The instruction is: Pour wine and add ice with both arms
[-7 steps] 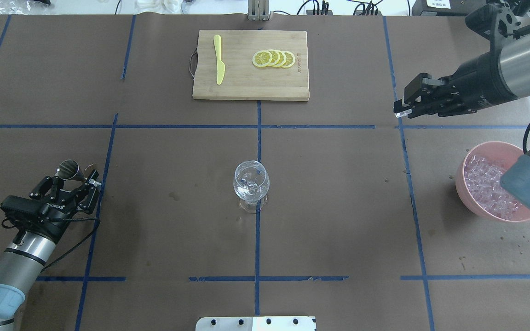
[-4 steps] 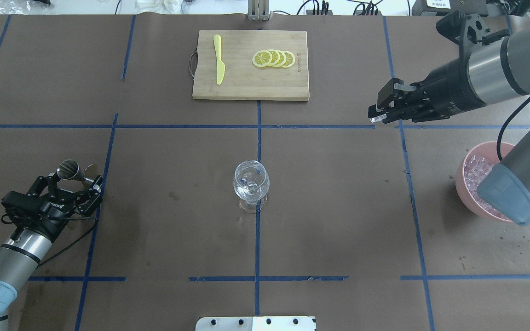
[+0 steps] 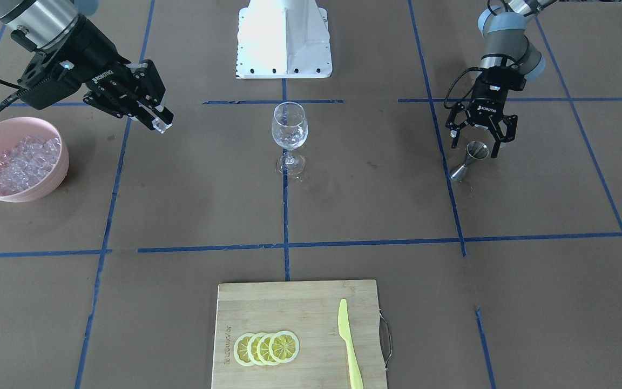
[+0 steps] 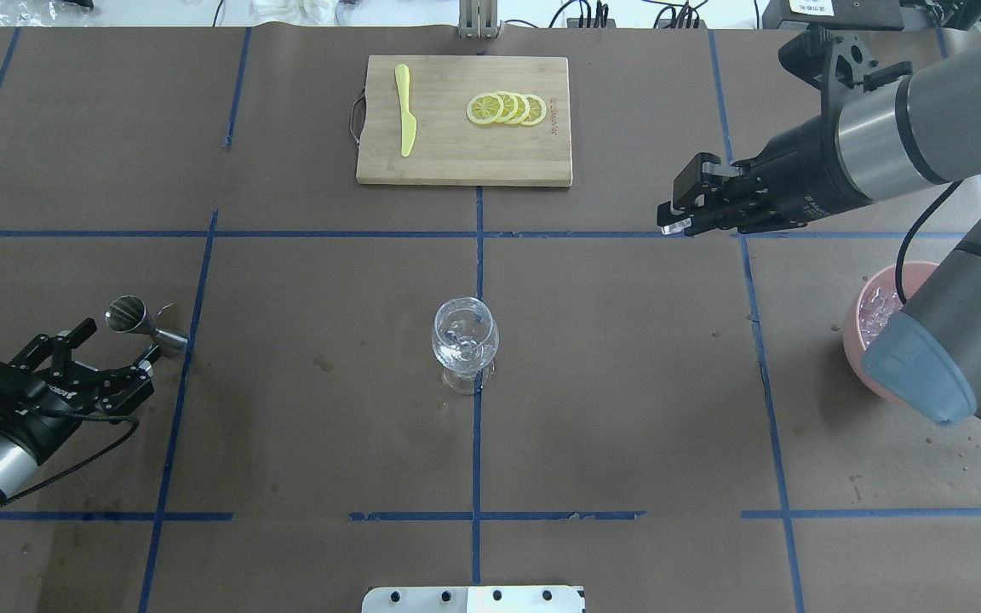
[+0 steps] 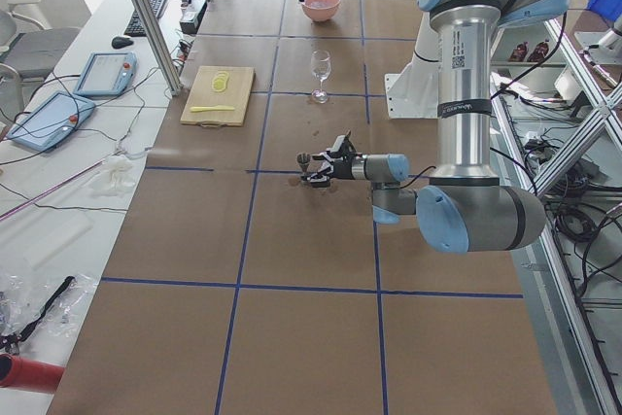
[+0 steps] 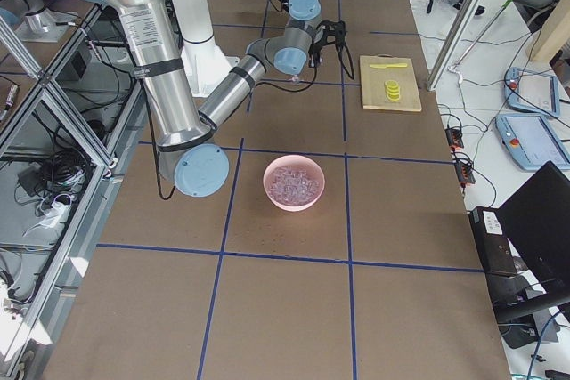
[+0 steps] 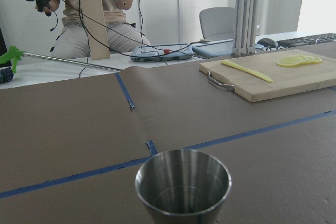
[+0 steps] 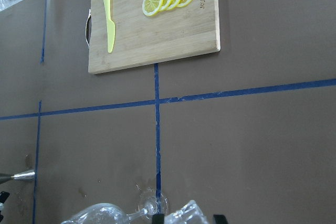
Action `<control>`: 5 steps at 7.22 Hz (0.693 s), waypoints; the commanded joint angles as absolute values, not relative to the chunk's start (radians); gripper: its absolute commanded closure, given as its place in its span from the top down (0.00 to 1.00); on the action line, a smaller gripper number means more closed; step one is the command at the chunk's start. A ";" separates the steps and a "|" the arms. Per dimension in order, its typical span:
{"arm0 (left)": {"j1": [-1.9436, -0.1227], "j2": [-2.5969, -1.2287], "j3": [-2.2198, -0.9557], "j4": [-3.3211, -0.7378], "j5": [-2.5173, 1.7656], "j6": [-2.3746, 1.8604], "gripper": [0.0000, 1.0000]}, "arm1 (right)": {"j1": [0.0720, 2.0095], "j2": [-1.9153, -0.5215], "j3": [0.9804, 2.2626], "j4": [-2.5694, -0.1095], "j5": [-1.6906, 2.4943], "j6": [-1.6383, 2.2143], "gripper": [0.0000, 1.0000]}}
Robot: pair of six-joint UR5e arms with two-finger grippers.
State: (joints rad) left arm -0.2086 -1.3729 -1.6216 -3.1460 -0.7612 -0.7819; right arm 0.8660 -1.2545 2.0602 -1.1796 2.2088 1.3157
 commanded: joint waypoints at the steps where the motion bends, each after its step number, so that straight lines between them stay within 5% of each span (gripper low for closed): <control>1: -0.209 -1.278 -1.683 -3.120 -0.875 -0.805 1.00 | 0.822 -1.230 2.056 -1.183 2.171 1.316 0.00; 5: -0.209 -1.122 -1.842 -3.114 -1.211 -0.962 1.00 | 0.790 -1.230 2.054 -1.187 2.145 1.316 0.00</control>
